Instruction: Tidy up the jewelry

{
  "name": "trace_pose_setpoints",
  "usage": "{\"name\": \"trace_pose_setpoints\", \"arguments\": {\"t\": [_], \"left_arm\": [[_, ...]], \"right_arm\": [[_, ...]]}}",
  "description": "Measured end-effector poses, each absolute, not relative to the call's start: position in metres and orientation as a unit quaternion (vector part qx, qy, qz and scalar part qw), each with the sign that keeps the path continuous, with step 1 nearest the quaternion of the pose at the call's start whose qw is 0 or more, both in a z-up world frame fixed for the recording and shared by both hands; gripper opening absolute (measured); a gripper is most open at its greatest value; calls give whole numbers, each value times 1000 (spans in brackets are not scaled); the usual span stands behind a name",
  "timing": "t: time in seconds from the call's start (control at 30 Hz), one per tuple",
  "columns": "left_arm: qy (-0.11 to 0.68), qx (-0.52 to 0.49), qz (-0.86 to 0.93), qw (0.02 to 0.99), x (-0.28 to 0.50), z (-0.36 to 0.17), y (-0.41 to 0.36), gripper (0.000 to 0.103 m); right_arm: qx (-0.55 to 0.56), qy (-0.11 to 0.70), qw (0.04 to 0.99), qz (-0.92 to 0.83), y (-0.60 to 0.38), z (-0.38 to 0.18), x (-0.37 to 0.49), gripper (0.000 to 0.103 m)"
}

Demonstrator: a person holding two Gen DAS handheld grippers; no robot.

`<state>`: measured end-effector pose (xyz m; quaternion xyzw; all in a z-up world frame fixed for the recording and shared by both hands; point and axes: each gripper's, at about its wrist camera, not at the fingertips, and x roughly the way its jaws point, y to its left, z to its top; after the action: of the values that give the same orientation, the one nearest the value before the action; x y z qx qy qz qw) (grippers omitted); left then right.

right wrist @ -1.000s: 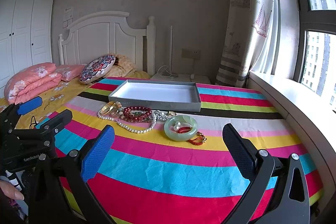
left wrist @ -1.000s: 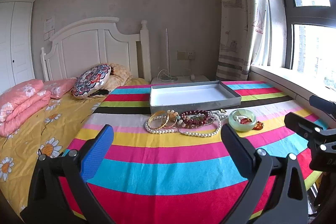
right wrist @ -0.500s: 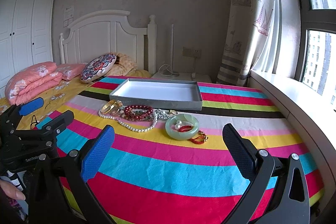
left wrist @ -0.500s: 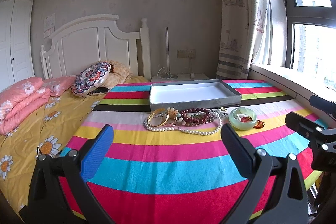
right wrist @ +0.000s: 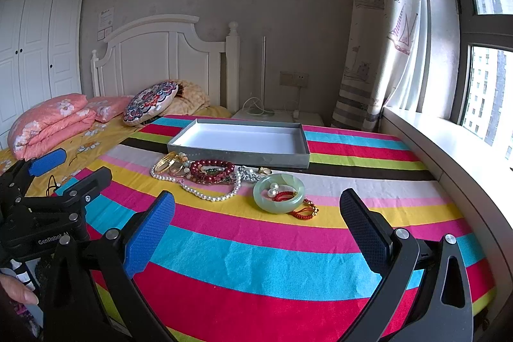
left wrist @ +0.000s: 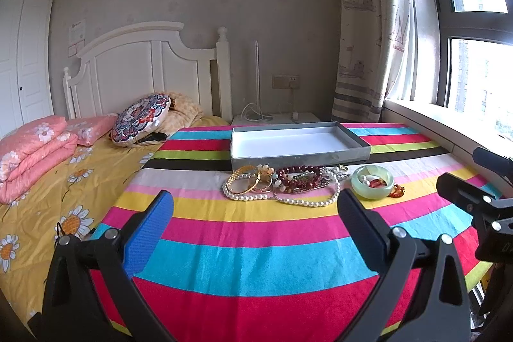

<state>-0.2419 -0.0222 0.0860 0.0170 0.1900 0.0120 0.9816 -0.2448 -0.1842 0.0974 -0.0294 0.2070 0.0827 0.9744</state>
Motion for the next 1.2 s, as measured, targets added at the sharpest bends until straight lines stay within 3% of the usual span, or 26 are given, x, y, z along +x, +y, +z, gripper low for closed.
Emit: {"name": "trace_pose_setpoints", "arguments": {"t": [0.4,1.2], "left_arm": [[201,15,14,979,-240,79,-20,101],[342,-14,34,939,-142,39,28,101]], "right_arm": [[-30,227,969,98,-183,86,-237,99],[-33,433,892,126,-225,26,-87,97]]}}
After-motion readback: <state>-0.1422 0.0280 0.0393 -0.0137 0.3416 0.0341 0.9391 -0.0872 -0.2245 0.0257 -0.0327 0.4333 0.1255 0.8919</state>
